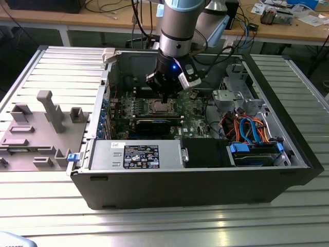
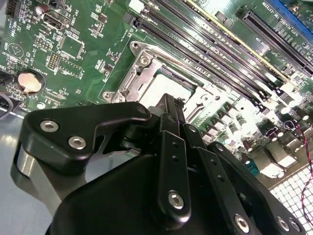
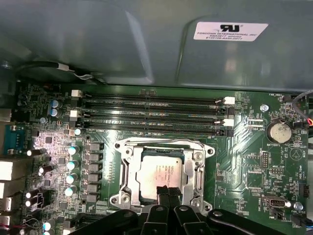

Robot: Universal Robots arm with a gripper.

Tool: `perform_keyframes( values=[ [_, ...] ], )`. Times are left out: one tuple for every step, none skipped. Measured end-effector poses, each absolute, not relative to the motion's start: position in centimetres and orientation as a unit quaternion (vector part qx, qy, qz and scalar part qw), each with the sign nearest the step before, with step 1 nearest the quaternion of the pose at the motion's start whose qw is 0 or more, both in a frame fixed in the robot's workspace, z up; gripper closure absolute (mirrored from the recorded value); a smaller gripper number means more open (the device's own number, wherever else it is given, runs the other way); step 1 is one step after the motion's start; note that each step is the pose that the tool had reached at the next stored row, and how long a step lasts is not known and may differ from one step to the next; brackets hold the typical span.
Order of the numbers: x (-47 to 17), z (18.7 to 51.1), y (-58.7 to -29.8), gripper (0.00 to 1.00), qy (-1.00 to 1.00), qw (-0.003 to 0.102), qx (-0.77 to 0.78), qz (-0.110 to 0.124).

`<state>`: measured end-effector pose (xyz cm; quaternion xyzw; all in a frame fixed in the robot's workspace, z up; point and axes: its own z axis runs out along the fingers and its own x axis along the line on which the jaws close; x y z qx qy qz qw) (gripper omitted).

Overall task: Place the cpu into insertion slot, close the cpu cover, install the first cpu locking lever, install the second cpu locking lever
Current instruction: 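Install the second cpu locking lever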

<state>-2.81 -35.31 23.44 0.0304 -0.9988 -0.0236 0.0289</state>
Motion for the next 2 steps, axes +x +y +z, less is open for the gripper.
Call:
perform_keyframes(
  values=[
    [-2.81, 23.43, -35.31, 0.89, -0.999, 0.029, 0.030, -0.024],
    [-2.81, 23.44, -35.31, 0.89, -0.999, 0.029, 0.030, -0.024]
  ],
)
